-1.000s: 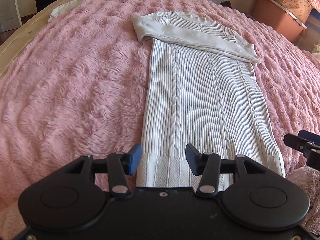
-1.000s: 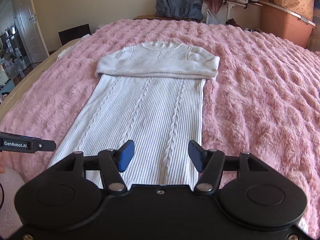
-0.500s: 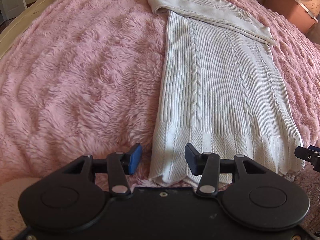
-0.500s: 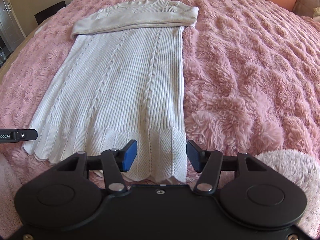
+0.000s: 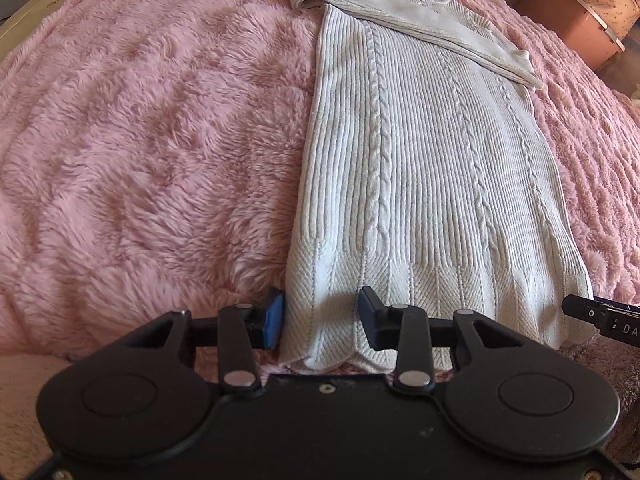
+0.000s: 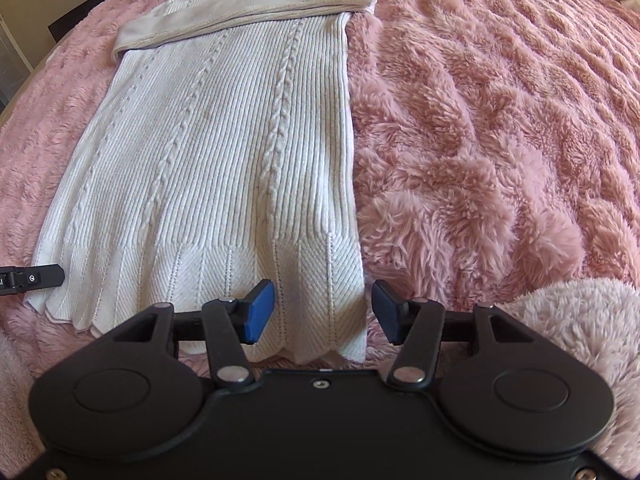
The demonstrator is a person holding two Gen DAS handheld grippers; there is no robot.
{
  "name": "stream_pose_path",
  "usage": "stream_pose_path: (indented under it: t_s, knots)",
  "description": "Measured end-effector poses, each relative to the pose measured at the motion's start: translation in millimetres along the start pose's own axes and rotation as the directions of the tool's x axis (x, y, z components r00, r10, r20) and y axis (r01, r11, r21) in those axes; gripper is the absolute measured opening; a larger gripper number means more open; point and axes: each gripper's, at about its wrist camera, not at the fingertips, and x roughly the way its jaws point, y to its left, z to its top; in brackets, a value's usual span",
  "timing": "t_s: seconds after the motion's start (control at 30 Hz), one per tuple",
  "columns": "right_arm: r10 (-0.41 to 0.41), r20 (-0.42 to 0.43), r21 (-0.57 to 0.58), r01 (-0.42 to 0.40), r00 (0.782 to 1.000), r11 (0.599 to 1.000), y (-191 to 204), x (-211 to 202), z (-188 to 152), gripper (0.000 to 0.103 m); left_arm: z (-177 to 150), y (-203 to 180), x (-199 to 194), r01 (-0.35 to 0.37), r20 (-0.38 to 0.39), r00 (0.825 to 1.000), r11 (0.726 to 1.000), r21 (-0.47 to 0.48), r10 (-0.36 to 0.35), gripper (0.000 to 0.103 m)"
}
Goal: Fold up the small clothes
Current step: 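Move both tools to the hem of the dress, then grasp the hem with the left tool while the right tool grasps it too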
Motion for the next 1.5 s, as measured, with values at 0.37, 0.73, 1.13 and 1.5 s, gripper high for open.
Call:
stream_pose_path:
  t_s: [0.37,0.73,1.13,1.5]
  knots:
    - [0.087,-0.069,0.087,-0.081,0.994,0.993,-11.4,9.6,6.2,0.014,-2.2,9.6,-2.4,0.093,0.001,0.996,0.994,-0.050,-0.093,0.004]
    - [0.183,0.024,0.173,-0.184,0.983,0.967,-24.1,-23.9,26.1,0.012,27.1,13.1,-34.7,0.253,0.077,0.966,0.963,-0.090,-0.247,0.002]
    - [0.201,0.247,0.164,-0.245,0.948,0.955,-28.5,-41.0,110.0,0.012,137.2,-2.8,-52.6,0.266,0.224,0.940,0.964,-0.007,-0.257,0.002]
    - [0.145,0.385,0.193,-0.233,0.912,0.953,-17.0,-6.3,219.1,0.012,271.3,-12.1,-15.9,0.224,0.278,0.936,0.975,-0.003,-0.214,0.002]
